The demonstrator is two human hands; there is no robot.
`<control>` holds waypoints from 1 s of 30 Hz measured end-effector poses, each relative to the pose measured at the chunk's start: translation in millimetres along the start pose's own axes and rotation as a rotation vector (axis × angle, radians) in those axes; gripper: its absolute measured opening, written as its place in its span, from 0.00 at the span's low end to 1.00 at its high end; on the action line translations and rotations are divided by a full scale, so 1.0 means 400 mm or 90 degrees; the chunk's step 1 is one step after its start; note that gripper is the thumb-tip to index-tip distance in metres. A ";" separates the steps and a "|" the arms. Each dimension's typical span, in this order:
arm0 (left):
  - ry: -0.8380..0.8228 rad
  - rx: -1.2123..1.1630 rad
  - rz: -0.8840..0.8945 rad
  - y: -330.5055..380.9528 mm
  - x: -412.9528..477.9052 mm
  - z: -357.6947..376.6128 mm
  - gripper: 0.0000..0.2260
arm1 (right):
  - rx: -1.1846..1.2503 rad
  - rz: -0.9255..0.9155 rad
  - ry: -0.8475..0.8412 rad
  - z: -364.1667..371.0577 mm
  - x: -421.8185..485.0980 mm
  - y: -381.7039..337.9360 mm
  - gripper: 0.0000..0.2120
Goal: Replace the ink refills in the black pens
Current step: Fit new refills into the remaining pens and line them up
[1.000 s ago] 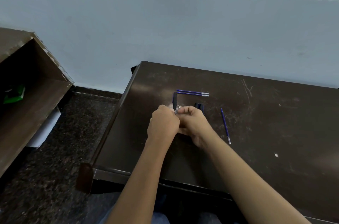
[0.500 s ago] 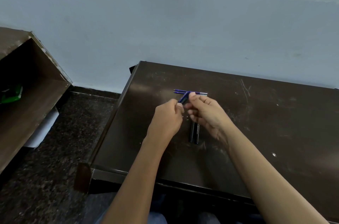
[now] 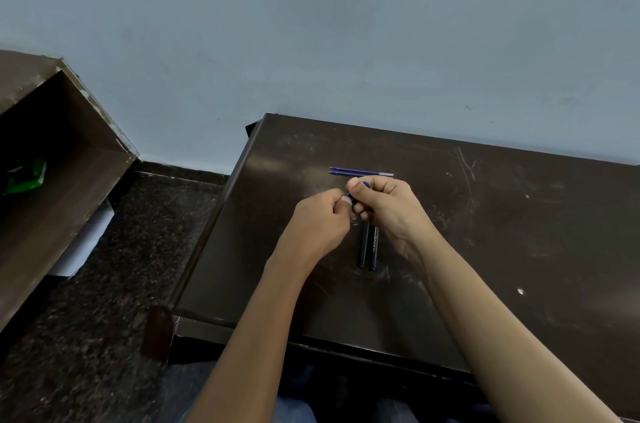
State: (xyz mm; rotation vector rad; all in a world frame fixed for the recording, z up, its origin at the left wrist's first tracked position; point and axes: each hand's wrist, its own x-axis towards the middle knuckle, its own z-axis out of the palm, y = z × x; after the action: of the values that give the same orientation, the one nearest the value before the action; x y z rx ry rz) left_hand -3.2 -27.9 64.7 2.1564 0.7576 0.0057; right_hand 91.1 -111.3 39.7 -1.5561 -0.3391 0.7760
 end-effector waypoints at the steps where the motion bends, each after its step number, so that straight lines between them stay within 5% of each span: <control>1: 0.000 -0.003 0.004 -0.003 0.001 -0.002 0.14 | 0.001 -0.001 -0.006 0.000 0.000 0.000 0.10; 18: 0.054 -0.008 0.012 -0.012 0.009 0.015 0.17 | 0.061 0.021 -0.026 -0.009 0.014 -0.020 0.06; 23: 0.068 0.021 -0.018 -0.023 0.011 0.016 0.20 | 0.107 0.022 0.090 -0.047 0.033 -0.021 0.07; 26: 0.105 0.026 -0.041 -0.030 0.016 0.016 0.17 | -0.136 0.005 0.169 -0.085 0.045 0.013 0.03; 30: 0.138 0.024 -0.039 -0.022 0.016 0.012 0.14 | -0.455 -0.031 0.110 -0.042 0.027 0.065 0.04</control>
State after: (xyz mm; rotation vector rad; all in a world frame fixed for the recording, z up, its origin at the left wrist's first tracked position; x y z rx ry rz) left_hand -1.1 -23.9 53.7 2.1903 0.9545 0.1971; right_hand 104.0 -121.4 11.0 -2.2567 -0.5627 0.4924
